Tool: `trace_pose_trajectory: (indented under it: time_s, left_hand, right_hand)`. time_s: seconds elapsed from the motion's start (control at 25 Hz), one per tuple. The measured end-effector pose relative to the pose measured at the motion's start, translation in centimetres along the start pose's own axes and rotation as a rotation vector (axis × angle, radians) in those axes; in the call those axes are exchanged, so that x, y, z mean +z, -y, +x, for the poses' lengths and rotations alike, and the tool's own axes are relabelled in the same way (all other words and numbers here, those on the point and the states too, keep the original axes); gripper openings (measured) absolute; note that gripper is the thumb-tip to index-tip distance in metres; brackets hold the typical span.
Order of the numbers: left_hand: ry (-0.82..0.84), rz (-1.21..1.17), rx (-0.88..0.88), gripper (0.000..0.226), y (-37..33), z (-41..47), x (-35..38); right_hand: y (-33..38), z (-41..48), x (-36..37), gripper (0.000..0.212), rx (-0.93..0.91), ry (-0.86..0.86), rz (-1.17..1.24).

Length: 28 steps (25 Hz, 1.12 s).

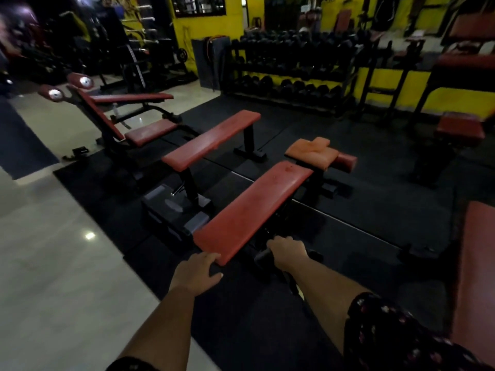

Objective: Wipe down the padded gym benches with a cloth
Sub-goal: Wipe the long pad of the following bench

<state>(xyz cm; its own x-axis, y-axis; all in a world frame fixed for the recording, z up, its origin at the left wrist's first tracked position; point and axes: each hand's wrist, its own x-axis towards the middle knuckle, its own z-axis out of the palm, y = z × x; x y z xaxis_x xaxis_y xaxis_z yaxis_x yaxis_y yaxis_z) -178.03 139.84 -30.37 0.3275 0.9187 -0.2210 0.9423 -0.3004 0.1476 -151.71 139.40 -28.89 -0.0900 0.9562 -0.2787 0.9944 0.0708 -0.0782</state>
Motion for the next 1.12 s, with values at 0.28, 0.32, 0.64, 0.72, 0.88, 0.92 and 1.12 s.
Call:
trace_pose_trajectory:
  time_s: [0.28,0.32,0.64,0.72,0.88,0.92,1.12]
  left_hand:
    - [-0.003,-0.02,-0.009,0.063,-0.5,8.8,0.8]
    - [0.014,-0.027,-0.017,0.063,-0.4,10.0,1.0]
    - [0.005,-0.093,-0.22,0.06,3.3,18.2,5.3]
    - [0.046,-0.11,-0.238,0.06,5.4,20.5,6.2]
    - [0.102,-0.17,-0.268,0.061,9.8,25.0,6.9]
    - [0.109,-0.187,-0.28,0.062,10.8,25.7,7.3]
    - [0.221,-0.199,-0.341,0.064,14.9,28.0,8.8]
  right_hand:
    - [-3.4,9.4,-1.6,0.043,0.014,-0.023,0.003]
    - [-3.9,10.3,-1.1,0.043,0.018,0.002,0.003]
    - [-4.8,19.1,2.5,0.051,-0.026,0.042,-0.017]
    - [-4.1,22.3,2.6,0.051,-0.053,0.054,-0.028]
    - [-2.5,29.1,2.5,0.049,-0.11,0.173,-0.076]
    - [-2.1,30.5,2.8,0.05,-0.131,0.19,-0.085]
    - [-1.0,35.5,3.3,0.05,-0.083,0.248,-0.056]
